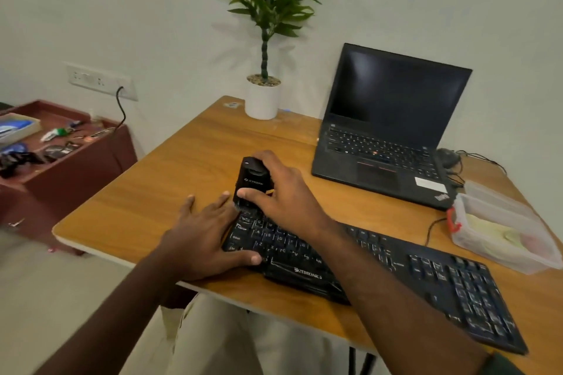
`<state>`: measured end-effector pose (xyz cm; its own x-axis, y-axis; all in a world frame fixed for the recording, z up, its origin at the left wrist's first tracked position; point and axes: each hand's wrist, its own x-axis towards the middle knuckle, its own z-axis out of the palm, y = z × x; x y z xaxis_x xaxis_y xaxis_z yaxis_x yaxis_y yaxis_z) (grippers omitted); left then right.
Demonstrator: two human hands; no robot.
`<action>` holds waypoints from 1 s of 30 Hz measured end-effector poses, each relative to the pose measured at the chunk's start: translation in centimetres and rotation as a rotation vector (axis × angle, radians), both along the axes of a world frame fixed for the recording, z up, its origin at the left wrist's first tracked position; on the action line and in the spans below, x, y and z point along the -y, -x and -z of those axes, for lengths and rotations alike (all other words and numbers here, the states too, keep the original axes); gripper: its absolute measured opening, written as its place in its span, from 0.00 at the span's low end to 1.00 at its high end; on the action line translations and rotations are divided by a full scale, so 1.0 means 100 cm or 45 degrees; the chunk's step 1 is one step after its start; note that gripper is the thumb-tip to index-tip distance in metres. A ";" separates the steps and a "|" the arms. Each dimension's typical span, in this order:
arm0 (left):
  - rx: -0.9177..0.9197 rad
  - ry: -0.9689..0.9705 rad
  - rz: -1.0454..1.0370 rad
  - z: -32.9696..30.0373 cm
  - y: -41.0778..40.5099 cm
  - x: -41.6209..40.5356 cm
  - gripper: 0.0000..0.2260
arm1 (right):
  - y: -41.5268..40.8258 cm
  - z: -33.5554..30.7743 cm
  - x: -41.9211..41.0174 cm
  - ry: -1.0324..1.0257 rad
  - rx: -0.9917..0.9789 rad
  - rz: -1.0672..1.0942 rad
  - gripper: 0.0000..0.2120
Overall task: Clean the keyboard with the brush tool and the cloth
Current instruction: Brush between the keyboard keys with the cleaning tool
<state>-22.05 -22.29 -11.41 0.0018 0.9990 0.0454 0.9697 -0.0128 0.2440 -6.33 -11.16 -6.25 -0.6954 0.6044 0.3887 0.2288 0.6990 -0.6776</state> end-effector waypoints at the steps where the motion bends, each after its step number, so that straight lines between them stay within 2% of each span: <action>1: 0.002 0.006 -0.003 0.000 0.000 0.000 0.53 | 0.002 0.001 -0.002 -0.030 0.037 -0.009 0.22; 8: -0.034 0.091 -0.034 0.001 0.004 -0.003 0.56 | -0.018 -0.020 -0.039 0.038 0.374 -0.050 0.21; 13: -0.013 0.077 -0.035 0.000 0.002 -0.002 0.55 | -0.002 -0.011 -0.020 0.021 0.106 -0.020 0.22; 16: 0.011 0.077 -0.030 -0.001 0.002 -0.002 0.52 | 0.002 -0.002 -0.011 -0.059 0.109 -0.084 0.21; 19: -0.013 0.130 -0.051 0.001 0.003 -0.001 0.55 | -0.014 -0.007 -0.022 0.009 0.202 -0.113 0.21; 23: 0.068 0.113 -0.028 0.000 0.003 -0.001 0.52 | -0.038 -0.018 -0.038 0.029 0.307 -0.083 0.21; 27: 0.027 0.022 0.075 0.003 -0.004 0.002 0.49 | -0.038 -0.015 -0.029 0.101 0.073 0.011 0.21; 30: 0.022 -0.069 0.052 0.008 -0.011 0.007 0.49 | -0.033 0.000 -0.016 0.126 0.014 -0.025 0.22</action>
